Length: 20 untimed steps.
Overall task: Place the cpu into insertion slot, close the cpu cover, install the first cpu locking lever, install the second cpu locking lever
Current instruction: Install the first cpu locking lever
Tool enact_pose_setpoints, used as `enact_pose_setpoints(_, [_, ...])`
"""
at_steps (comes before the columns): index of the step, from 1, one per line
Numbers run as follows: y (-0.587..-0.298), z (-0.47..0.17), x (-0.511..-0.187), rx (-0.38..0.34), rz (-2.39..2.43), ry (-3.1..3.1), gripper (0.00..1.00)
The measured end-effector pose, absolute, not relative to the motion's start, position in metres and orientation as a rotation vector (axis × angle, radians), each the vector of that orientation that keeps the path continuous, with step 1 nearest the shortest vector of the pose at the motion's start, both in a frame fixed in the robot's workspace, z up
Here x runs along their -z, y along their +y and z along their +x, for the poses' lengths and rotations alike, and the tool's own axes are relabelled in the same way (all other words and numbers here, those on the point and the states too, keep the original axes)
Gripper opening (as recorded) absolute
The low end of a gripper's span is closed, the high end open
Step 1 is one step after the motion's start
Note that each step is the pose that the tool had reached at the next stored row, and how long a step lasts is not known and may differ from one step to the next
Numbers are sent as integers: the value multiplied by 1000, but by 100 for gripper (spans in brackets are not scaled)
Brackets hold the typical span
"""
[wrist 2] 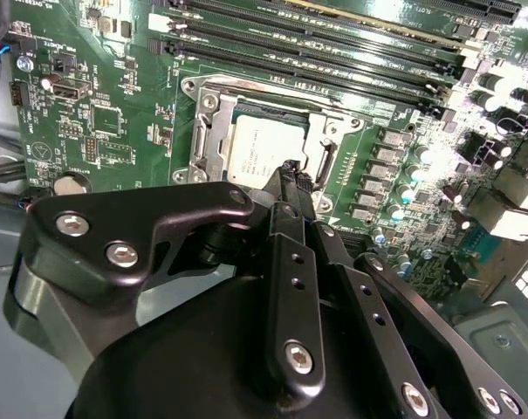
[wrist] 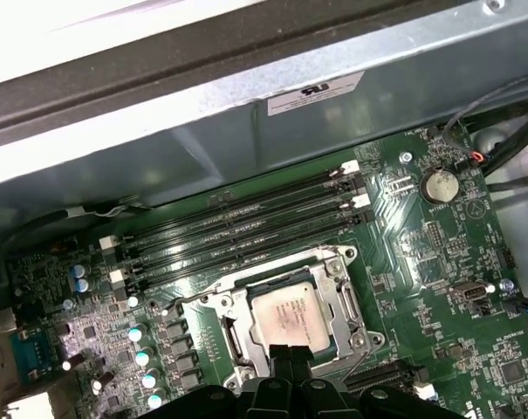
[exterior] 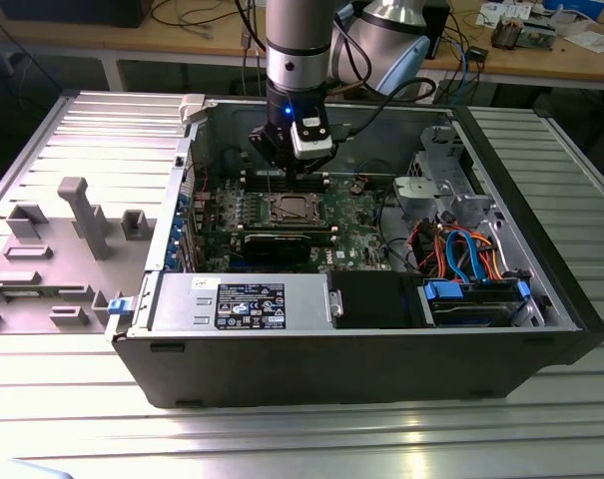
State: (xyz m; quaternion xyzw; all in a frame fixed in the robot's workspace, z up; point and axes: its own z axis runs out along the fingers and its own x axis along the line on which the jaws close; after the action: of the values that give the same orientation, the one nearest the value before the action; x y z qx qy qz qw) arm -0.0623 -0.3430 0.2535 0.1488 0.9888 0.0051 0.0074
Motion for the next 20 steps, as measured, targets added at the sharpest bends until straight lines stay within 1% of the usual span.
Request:
enact_pose_setpoints(14, [-343, -62, -254, -16, 454, 3094, 11])
enact_pose_setpoints(20, [-343, -64, -253, -17, 318, 3111, 11])
